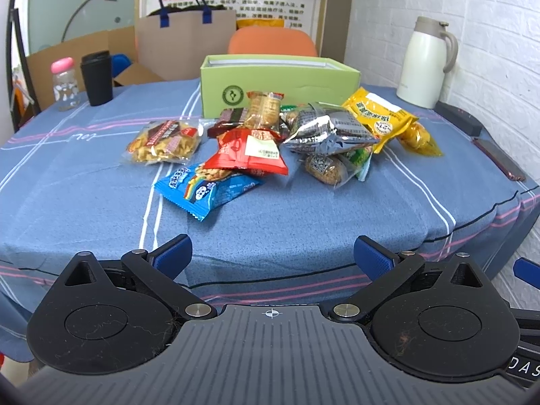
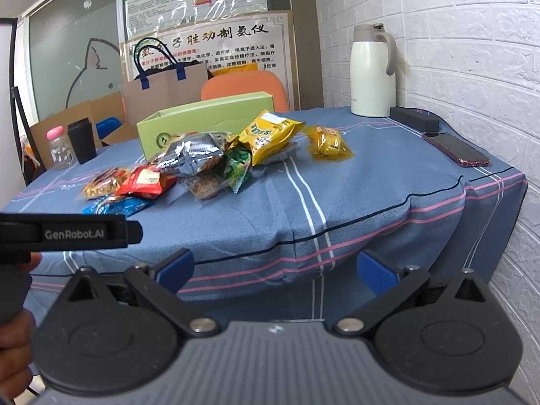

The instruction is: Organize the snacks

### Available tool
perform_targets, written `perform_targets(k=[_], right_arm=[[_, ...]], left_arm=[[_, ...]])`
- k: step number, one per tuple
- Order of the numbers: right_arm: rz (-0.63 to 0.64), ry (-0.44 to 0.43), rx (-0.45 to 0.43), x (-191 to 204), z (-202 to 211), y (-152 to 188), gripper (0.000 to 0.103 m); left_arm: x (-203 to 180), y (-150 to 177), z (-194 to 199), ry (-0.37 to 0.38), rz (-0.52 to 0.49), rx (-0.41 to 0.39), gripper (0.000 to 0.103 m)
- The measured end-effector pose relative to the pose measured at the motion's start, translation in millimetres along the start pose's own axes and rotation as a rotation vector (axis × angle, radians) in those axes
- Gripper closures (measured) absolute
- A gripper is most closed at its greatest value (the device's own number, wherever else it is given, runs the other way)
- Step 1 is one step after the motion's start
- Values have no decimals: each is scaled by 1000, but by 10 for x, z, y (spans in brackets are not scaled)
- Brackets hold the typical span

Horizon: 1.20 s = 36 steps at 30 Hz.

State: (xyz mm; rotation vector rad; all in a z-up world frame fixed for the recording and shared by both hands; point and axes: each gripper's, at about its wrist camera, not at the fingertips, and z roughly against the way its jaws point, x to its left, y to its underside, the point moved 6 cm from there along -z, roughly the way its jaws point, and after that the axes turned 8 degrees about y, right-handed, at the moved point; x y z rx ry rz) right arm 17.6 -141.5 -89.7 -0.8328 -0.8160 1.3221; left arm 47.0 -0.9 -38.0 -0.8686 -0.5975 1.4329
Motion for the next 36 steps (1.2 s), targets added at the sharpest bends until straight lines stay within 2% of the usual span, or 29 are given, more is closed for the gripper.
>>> perform_targets(k=[23,30,36], right_arm=[[1,-11,-1,98,-78,-40,0],[81,-17,-3,345,-581,-408,0],[152,16,88,455,-1124,-467,0]], left_arm=[[81,-42,-105,-6,24,25,11],[318,-313,-199,-54,83,14,11],[584,-509,-347,-103,133,27,11]])
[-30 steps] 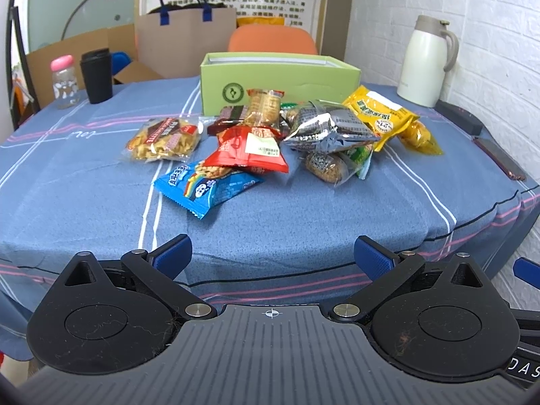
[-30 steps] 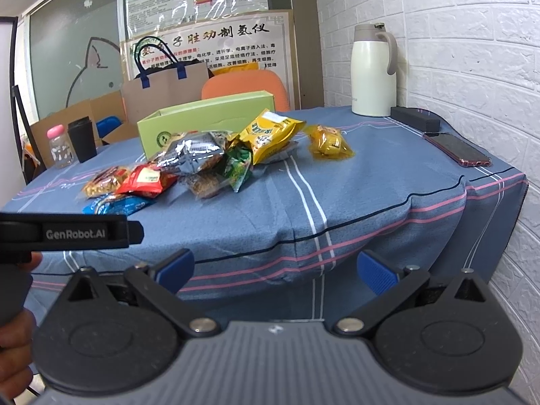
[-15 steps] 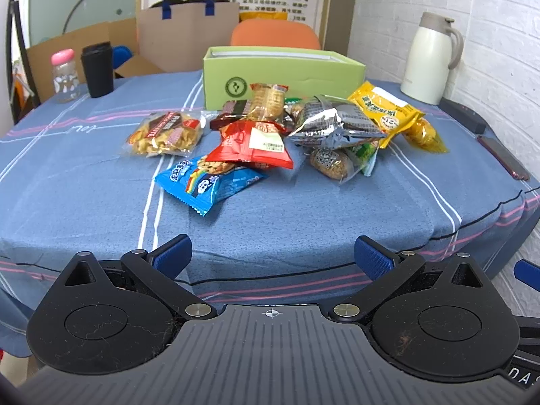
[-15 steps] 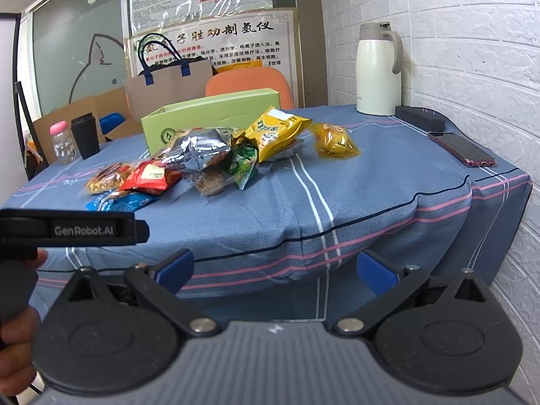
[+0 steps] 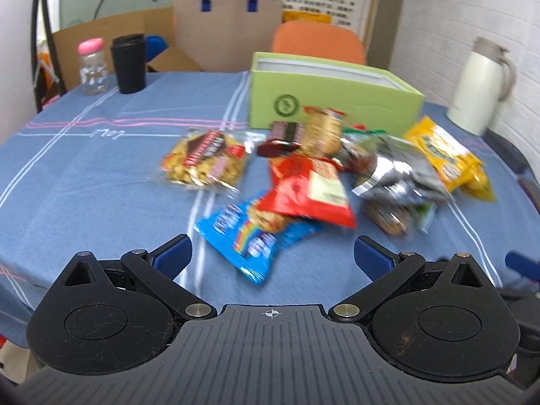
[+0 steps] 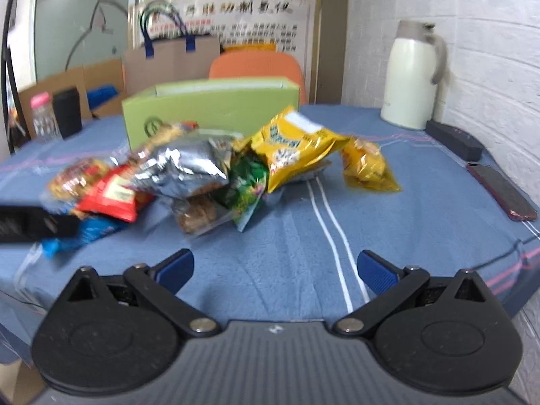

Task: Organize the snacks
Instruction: 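Reach the left tool to the clear DANCO GALETTE biscuit bag and grasp it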

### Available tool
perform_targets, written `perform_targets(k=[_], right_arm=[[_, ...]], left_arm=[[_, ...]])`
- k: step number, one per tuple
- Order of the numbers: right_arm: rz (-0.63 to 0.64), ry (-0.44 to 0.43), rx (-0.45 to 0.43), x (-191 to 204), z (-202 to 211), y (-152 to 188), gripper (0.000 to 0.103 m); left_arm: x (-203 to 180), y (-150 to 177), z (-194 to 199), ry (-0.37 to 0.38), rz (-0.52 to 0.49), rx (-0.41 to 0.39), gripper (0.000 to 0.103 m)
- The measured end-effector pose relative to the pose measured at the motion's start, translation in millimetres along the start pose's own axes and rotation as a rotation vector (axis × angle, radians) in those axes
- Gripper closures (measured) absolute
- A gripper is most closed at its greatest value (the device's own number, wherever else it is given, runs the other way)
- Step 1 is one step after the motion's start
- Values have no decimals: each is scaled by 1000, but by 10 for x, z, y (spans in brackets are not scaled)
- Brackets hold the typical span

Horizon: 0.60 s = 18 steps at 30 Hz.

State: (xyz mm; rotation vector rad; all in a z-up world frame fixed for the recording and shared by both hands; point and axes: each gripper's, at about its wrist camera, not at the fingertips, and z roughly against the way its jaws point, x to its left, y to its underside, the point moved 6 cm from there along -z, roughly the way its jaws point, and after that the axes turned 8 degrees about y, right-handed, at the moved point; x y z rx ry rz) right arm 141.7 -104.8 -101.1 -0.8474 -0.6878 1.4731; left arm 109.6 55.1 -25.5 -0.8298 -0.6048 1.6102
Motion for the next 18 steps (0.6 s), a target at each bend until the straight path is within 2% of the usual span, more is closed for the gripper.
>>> perform_targets(k=[2,6,11,13,14,16,18], right_arm=[[-3,-14,44,27,-133,30,0],[-3,-47,21,32,-192,39,0],[17,-94,-90,-41,-158,151,1],[15,-75,-23,-38,-140,96,0],[2,-96,-2,-18,-97,47,0],[13,-197,-47,118,83,-114,0],[53,-306,-102,417,254,-327,0]], left_arm=[[117,-79,-42,-13,12,6,11],[378,-213,-99,-4,34,13,13],[724,-307,-169,47,64,44,15],[874,-344,-231,61,78,62,17],[955,-376,-269,67,84,71,18],[1100,-464,-330,73,87,79,19],[1231,-599,-396,74,84,74,19]])
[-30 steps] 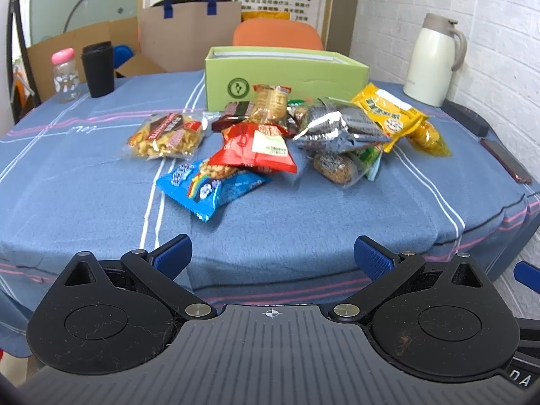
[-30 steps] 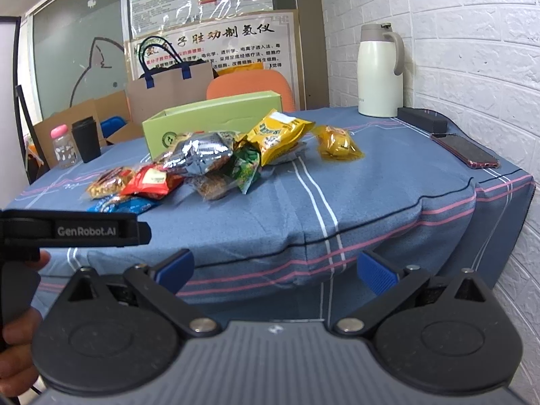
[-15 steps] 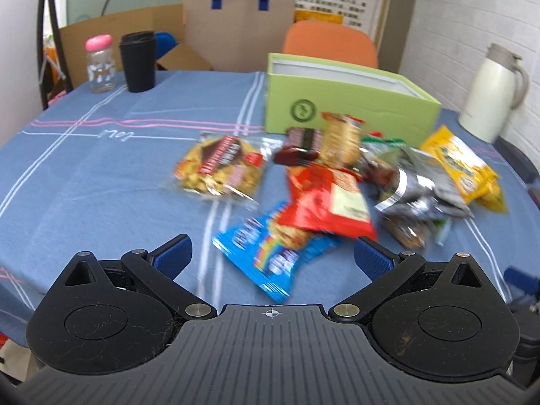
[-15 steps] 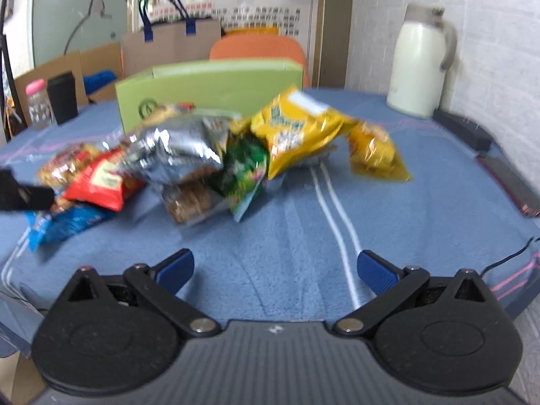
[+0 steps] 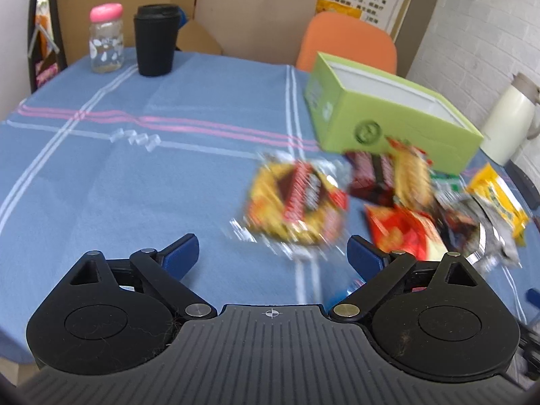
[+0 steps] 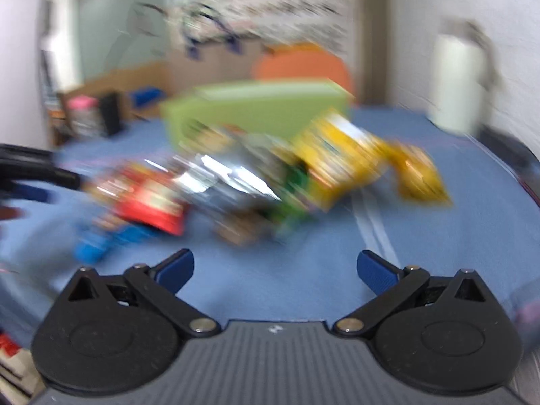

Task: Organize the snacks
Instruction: 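Reach the left tool to the clear DANCO GALETTE biscuit bag and grasp it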

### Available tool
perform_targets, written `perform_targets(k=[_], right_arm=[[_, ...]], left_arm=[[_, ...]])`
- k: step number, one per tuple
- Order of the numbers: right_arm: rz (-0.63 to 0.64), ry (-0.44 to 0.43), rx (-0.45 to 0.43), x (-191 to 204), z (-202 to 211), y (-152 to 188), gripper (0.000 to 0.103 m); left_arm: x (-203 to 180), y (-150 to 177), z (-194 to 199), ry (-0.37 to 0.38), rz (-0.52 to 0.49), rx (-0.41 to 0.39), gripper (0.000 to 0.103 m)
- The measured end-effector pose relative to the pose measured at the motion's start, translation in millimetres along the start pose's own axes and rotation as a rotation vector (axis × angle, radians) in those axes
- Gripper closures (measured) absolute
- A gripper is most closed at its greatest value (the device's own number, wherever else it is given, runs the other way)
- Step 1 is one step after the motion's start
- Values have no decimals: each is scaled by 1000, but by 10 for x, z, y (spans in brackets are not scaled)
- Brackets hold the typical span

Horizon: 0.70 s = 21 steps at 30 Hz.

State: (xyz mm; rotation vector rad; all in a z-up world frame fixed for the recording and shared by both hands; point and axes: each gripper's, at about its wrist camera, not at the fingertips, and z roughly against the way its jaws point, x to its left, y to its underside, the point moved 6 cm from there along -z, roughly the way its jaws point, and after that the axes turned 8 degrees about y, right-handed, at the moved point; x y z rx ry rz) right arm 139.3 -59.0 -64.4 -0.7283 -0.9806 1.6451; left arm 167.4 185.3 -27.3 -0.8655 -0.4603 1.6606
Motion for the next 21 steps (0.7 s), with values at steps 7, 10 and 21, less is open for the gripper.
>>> perform_targets(k=[7,10,21], right_arm=[[161,-307,22,1262,-713,-445,1],[191,-314,110,1479,-1115,-409,1],[270,-302,234,1807,-1579,-284,2]], left_arm=[[224,-542,-251,158,-33,30,18],[252,-568,-380,217,-74,84,18],[291,-438,-768,263,-154,207,23]])
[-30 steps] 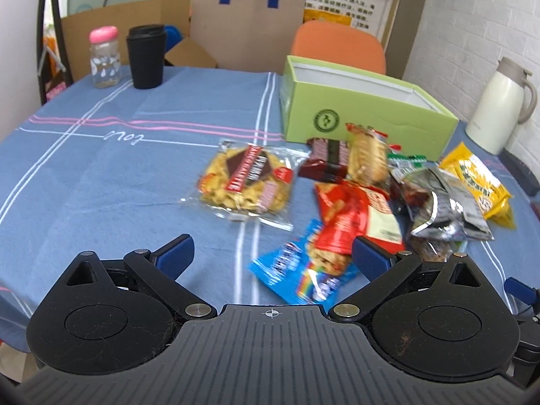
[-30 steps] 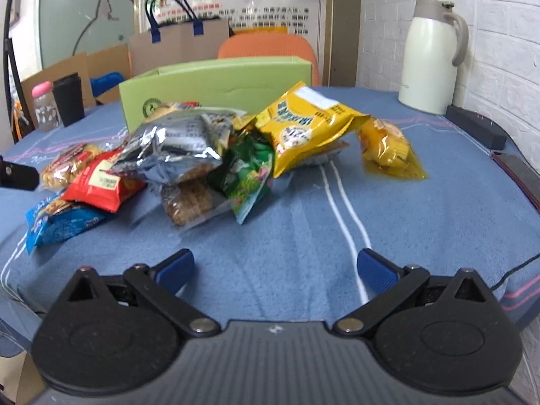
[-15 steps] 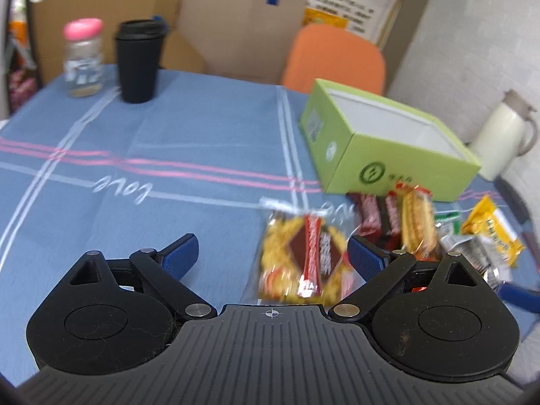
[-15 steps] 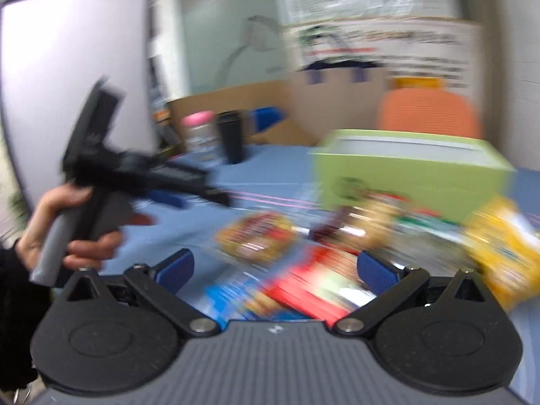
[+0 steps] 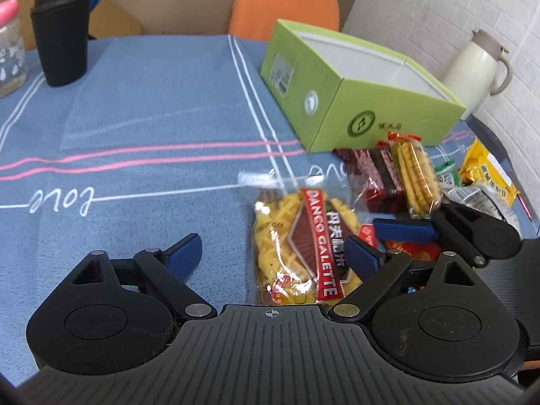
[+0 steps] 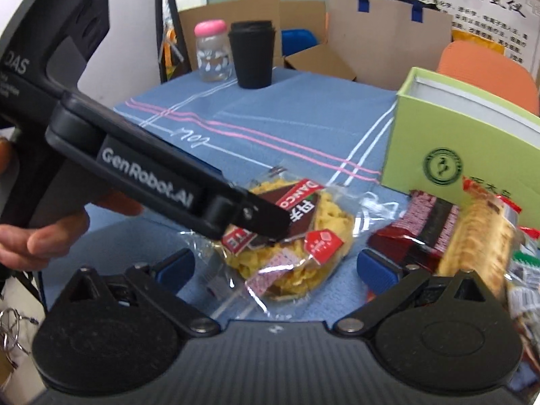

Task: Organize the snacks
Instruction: 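Reach the left tool to the clear DANCO GALETTE biscuit bag and grasp it, then carry the biscuit bag with the left tool into the green box and release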

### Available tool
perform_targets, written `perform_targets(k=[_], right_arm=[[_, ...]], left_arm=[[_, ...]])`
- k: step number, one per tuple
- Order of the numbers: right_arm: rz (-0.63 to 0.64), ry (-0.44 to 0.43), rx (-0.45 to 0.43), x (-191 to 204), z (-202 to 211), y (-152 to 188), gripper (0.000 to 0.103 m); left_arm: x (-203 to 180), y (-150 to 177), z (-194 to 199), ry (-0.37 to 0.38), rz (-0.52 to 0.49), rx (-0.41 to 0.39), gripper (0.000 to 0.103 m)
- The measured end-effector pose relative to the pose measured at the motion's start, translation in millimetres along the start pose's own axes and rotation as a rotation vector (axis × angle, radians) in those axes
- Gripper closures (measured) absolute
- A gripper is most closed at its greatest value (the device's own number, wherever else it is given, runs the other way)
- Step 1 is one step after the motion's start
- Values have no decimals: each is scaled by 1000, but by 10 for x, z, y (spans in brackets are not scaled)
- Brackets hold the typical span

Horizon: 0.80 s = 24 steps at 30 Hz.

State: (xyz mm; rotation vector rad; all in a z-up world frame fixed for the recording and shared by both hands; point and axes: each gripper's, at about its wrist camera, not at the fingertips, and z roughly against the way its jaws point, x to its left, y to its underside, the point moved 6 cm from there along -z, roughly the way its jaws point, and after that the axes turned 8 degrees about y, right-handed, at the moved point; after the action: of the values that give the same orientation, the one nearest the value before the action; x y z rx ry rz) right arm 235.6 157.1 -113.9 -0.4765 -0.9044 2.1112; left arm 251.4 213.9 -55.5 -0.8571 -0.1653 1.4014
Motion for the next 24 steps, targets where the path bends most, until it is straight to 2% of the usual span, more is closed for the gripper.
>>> perform_targets(k=[2,4,5,6,9,13,16,19,24], right_arm=[[19,11,3,-2,-76,-5,2],[37,20,1,41,-80,0,2],[43,12,-4,71,-70,-4,5],[41,12,-7,89,-41,-14,5],[18,7,-27,130,40,-53,6],[26,38,-128,116,295,-284,6],[68,83,-211,0,438,-593,6],[97,146,-259,-271,442,-937,6],[78,185,-206,-899,153,-1307,6]], left_arm=[[6,14,-3,14,5,-11,27],[-16,32,10,56,9,-18,42],[-36,49,8,99,22,-17,56],[-60,63,3,120,31,-18,57],[-145,67,25,75,17,-34,57],[-253,-103,276,86,44,-99,58],[-397,-461,483,75,17,-174,57],[-552,-933,511,70,-22,-230,57],[-750,-1618,123,78,-56,-214,57]])
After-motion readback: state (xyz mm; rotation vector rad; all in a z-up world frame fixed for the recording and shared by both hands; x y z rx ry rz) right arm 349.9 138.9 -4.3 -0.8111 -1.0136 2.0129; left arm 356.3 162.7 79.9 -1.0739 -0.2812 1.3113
